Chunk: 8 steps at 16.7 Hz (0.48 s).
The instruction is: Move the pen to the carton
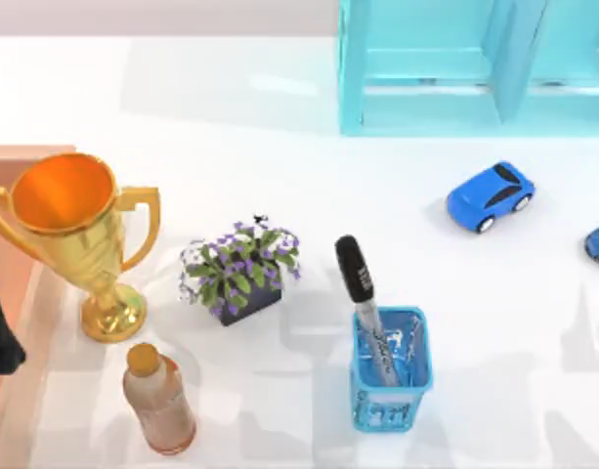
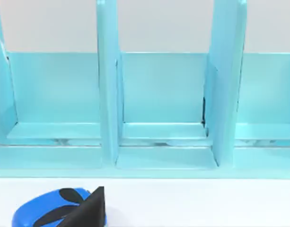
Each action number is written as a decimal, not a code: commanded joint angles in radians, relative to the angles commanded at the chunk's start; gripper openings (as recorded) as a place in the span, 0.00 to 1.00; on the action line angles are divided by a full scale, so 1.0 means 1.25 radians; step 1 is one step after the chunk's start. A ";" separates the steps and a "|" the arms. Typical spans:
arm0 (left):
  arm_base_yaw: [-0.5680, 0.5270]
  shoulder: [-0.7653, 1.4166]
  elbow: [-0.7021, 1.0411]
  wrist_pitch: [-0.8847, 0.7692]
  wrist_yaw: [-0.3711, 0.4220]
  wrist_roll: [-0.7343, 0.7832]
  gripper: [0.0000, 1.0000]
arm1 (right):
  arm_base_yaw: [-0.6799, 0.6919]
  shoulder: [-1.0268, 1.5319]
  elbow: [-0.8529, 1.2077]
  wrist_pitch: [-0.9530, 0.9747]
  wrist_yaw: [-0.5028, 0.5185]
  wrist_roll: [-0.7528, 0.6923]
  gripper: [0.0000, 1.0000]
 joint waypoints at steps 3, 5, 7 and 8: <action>-0.005 0.009 0.009 0.004 0.006 -0.004 1.00 | 0.000 0.000 0.000 0.000 0.000 0.000 1.00; -0.029 0.049 0.042 0.017 0.027 -0.021 1.00 | 0.000 0.000 0.000 0.000 0.000 0.000 1.00; -0.074 0.123 0.091 0.039 0.057 -0.052 1.00 | 0.000 0.000 0.000 0.000 0.000 0.000 1.00; -0.103 0.171 0.118 0.053 0.072 -0.072 1.00 | 0.000 0.000 0.000 0.000 0.000 0.000 1.00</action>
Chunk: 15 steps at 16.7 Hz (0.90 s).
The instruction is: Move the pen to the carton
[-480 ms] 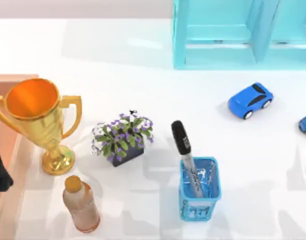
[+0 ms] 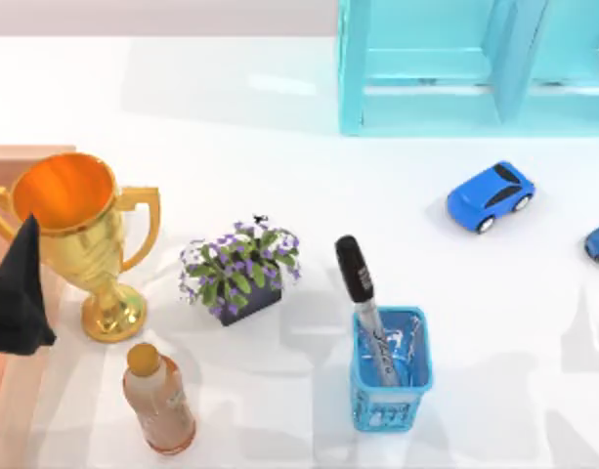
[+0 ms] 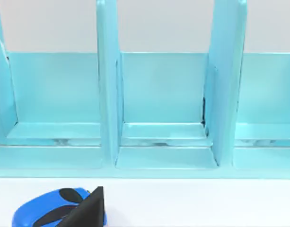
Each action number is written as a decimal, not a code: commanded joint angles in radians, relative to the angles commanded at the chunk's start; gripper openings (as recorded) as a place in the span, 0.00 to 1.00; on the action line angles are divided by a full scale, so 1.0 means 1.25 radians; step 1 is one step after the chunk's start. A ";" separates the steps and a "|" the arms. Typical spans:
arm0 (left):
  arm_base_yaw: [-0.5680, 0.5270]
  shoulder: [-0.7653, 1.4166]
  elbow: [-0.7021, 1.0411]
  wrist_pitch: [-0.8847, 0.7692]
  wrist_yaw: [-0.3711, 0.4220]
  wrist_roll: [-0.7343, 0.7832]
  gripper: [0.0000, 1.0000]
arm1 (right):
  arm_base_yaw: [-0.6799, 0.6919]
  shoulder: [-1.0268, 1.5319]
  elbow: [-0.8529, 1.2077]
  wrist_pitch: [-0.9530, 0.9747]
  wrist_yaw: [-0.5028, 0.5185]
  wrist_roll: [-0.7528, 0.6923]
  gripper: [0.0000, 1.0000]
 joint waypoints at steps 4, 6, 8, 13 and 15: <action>-0.146 0.239 0.113 0.067 0.049 -0.094 1.00 | 0.000 0.000 0.000 0.000 0.000 0.000 1.00; -0.231 0.367 0.163 0.104 0.064 -0.151 1.00 | 0.000 0.000 0.000 0.000 0.000 0.000 1.00; -0.317 0.487 0.203 0.138 0.073 -0.209 1.00 | 0.000 0.000 0.000 0.000 0.000 0.000 1.00; -0.496 0.722 0.226 0.181 0.067 -0.336 1.00 | 0.000 0.000 0.000 0.000 0.000 0.000 1.00; -0.540 0.773 0.207 0.180 0.058 -0.370 1.00 | 0.000 0.000 0.000 0.000 0.000 0.000 1.00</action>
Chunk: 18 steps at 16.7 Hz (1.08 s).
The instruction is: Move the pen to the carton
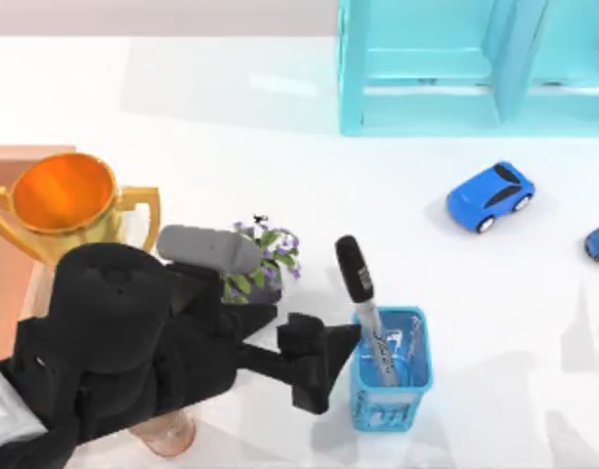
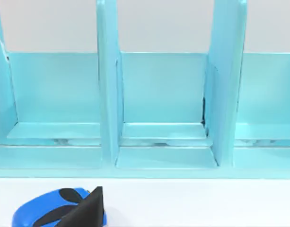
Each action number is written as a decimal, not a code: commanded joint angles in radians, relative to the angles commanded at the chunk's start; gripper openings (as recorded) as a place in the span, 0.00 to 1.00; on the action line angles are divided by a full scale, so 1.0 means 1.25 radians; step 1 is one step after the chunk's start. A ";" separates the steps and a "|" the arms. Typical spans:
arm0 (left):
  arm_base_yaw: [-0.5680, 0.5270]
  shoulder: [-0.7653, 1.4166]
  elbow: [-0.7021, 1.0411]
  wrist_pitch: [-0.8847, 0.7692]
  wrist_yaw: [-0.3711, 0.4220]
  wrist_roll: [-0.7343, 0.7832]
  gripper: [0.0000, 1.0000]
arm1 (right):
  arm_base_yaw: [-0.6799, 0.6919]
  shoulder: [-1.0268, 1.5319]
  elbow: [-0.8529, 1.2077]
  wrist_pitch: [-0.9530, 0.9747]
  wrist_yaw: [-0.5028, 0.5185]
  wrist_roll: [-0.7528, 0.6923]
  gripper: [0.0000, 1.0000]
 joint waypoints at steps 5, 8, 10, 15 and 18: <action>-0.015 0.017 -0.013 -0.004 -0.006 -0.013 1.00 | 0.000 0.000 0.000 0.000 0.000 0.000 1.00; -0.015 0.027 -0.005 0.001 -0.006 -0.012 1.00 | 0.000 0.000 0.000 0.000 0.000 0.000 1.00; -0.024 0.071 0.021 0.021 -0.012 -0.015 1.00 | 0.000 0.000 0.000 0.000 0.000 0.000 1.00; -0.050 0.281 0.113 0.135 -0.035 -0.028 1.00 | 0.000 0.000 0.000 0.000 0.000 0.000 1.00; -0.055 0.397 0.145 0.220 -0.036 -0.029 1.00 | 0.000 0.000 0.000 0.000 0.000 0.000 1.00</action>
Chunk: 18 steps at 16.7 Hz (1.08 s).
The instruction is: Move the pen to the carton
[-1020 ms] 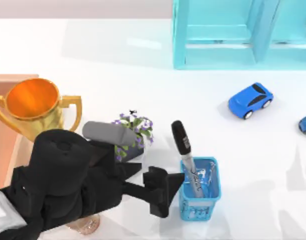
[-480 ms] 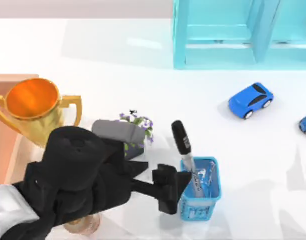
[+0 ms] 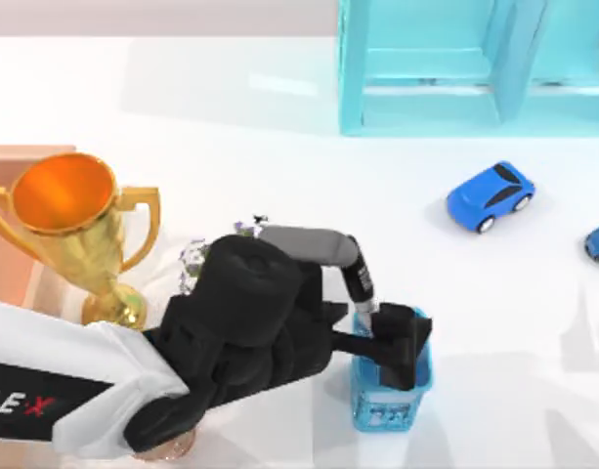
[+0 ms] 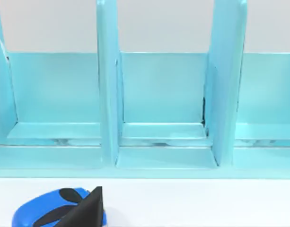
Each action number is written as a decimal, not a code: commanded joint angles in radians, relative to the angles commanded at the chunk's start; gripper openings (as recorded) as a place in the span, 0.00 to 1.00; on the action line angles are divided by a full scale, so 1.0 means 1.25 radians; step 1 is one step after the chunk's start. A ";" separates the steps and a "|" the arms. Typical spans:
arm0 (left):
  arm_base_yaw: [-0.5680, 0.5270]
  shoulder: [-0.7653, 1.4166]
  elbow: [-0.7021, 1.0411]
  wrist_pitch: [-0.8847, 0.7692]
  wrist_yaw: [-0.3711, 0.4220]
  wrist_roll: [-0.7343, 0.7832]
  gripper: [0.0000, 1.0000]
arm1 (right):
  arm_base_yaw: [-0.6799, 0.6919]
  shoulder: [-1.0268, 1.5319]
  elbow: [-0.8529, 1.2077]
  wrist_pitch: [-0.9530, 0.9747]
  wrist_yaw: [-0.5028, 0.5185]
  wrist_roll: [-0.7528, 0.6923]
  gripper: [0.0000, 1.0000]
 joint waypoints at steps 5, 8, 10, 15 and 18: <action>-0.005 0.064 0.013 0.052 -0.003 -0.002 1.00 | 0.000 0.000 0.000 0.000 0.000 0.000 1.00; -0.005 0.064 0.013 0.052 -0.003 -0.002 0.92 | 0.000 0.000 0.000 0.000 0.000 0.000 1.00; -0.005 0.064 0.013 0.052 -0.003 -0.002 0.77 | 0.000 0.000 0.000 0.000 0.000 0.000 1.00; -0.005 0.064 0.013 0.052 -0.003 -0.002 0.40 | 0.000 0.000 0.000 0.000 0.000 0.000 1.00; -0.005 0.064 0.013 0.052 -0.003 -0.002 0.17 | 0.000 0.000 0.000 0.000 0.000 0.000 1.00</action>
